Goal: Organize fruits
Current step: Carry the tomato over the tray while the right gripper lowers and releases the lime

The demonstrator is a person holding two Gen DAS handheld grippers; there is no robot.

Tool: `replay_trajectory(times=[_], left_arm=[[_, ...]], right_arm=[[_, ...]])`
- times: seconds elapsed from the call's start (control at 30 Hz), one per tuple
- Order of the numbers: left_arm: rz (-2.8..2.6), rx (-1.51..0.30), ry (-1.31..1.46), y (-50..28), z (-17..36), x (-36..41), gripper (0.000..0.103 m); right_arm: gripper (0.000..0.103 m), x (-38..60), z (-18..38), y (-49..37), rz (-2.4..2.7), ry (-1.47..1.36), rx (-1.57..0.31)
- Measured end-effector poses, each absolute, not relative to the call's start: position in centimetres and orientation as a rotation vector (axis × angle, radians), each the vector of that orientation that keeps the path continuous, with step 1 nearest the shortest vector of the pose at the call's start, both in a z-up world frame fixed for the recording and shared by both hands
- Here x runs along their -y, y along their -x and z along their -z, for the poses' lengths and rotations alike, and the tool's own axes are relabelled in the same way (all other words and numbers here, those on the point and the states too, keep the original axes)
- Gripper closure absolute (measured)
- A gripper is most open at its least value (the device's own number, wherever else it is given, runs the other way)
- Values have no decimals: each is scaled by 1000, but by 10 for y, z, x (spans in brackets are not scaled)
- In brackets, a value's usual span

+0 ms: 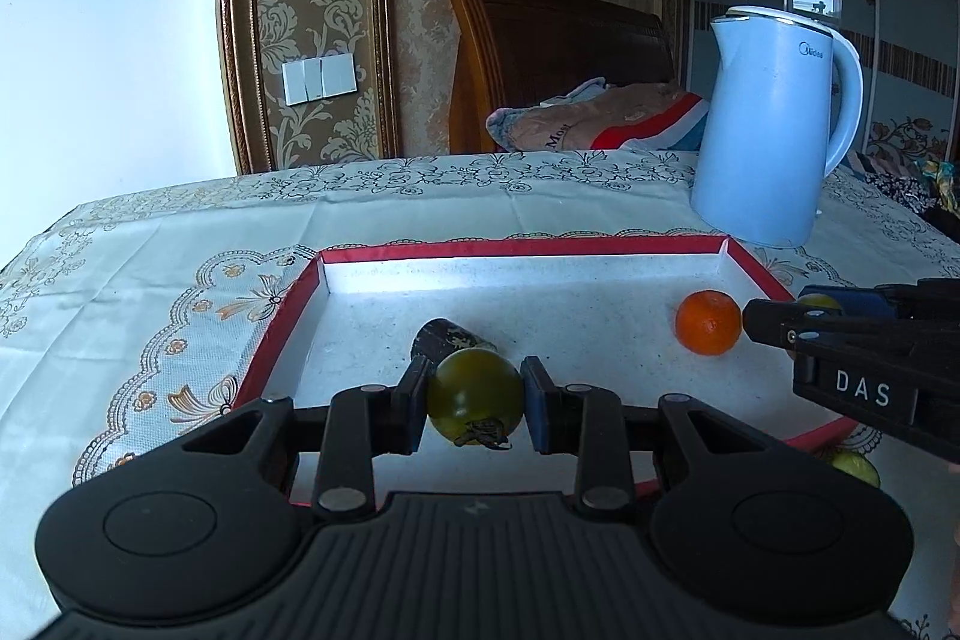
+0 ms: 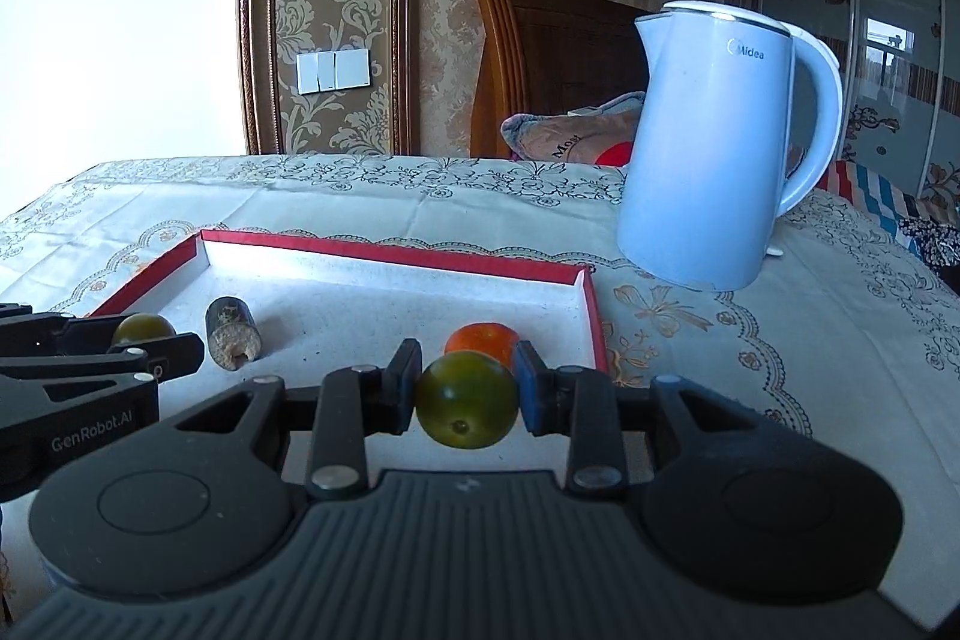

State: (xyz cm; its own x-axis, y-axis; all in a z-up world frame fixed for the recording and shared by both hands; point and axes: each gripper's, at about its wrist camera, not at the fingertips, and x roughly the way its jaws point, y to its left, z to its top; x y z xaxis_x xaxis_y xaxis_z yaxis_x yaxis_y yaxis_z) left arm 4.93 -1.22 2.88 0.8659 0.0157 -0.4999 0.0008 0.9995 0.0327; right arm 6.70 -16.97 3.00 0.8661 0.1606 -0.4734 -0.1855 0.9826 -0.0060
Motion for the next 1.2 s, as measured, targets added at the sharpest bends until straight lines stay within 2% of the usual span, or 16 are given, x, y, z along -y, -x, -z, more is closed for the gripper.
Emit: replay_trajectory(times=[0.6, 1.13, 1.17, 1.2], left_arm=[[-50, -599, -6, -89, -11, 8, 71], [-68, -627, 32, -95, -8, 2, 71], [-68, -630, 33, -96, -8, 2, 71], [-65, -632, 35, -96, -8, 2, 71]], right_arm=[[72, 170, -4, -122, -156, -9, -641], [71, 168, -3, -122, -145, -2, -627], [70, 168, -3, -122, -146, -3, -627], [65, 169, -3, -122, -150, -10, -626]])
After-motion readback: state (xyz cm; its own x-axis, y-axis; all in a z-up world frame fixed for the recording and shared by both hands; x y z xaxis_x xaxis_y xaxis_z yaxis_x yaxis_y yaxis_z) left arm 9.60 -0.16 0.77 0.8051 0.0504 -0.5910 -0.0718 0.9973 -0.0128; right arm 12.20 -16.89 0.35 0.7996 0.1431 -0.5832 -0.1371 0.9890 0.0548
